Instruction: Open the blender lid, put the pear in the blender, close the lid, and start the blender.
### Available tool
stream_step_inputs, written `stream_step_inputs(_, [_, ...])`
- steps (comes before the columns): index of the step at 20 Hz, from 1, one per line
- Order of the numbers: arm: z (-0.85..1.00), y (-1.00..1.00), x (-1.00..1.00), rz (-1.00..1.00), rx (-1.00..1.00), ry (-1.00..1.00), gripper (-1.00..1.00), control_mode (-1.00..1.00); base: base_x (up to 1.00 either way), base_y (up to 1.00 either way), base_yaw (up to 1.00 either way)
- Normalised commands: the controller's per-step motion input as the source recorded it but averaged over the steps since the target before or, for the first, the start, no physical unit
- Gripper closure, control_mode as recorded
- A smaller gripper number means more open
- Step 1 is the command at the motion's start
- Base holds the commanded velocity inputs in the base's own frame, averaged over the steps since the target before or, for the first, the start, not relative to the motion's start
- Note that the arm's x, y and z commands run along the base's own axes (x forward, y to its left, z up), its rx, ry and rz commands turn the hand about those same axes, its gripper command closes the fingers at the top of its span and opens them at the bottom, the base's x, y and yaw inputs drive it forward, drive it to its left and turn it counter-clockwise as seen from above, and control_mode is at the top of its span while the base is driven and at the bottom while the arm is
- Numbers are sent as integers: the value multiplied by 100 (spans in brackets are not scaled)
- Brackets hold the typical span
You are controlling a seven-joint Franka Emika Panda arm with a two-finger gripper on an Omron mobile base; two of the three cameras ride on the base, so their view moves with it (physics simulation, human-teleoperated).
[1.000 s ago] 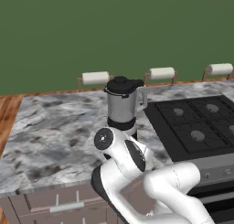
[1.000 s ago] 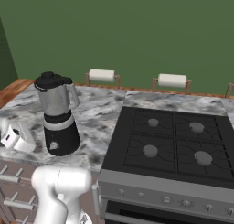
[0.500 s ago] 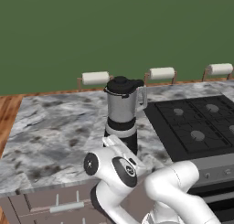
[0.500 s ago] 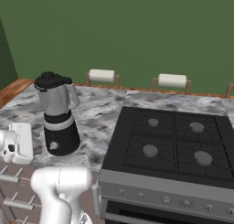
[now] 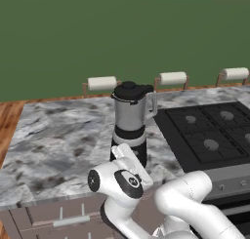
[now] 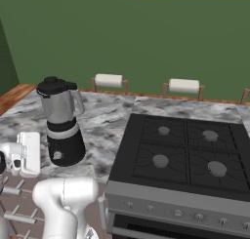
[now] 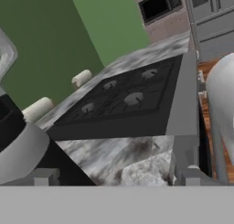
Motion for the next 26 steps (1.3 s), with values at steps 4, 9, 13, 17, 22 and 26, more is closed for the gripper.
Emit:
stream_step_inputs(4, [-10, 1, 27, -6, 0, -4, -100, -100, 0, 0, 0])
stream_step_inputs(9, [-15, 10, 18, -1, 0, -2, -100, -100, 0, 0, 0])
stream_step_inputs(13, [-23, 14, 15, 0, 0, 0, -100, -100, 0, 0, 0])
stream_step_inputs(17, [-21, 5, 17, -1, 0, -1, -100, -100, 0, 0, 0])
stream_step_inputs(22, [-13, 0, 13, -3, 0, -2, -100, -100, 0, 0, 0])
stream_step_inputs(26, [-19, 0, 1, -2, 0, -1, -100, -100, 0, 0, 0])
